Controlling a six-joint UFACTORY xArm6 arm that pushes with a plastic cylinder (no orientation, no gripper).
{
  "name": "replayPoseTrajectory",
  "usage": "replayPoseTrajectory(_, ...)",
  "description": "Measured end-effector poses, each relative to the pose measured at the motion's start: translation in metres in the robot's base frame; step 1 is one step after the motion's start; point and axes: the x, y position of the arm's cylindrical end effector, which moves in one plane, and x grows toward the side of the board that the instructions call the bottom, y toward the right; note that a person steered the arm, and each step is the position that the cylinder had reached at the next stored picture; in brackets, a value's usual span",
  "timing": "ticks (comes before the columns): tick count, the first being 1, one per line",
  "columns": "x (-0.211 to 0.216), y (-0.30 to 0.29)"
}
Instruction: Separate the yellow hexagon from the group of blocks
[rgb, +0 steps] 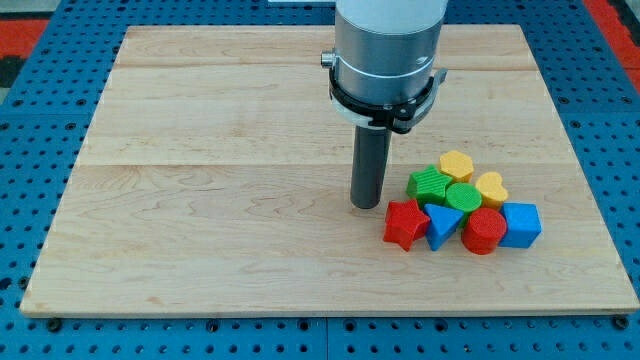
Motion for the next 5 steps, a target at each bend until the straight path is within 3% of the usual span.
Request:
replayPoseTrajectory(1,0.000,0.000)
replayPoseTrajectory(2,0.037,-0.068)
replayPoseTrajectory(3,0.057,-0.087)
replayPoseTrajectory(5,0.060,-0.085)
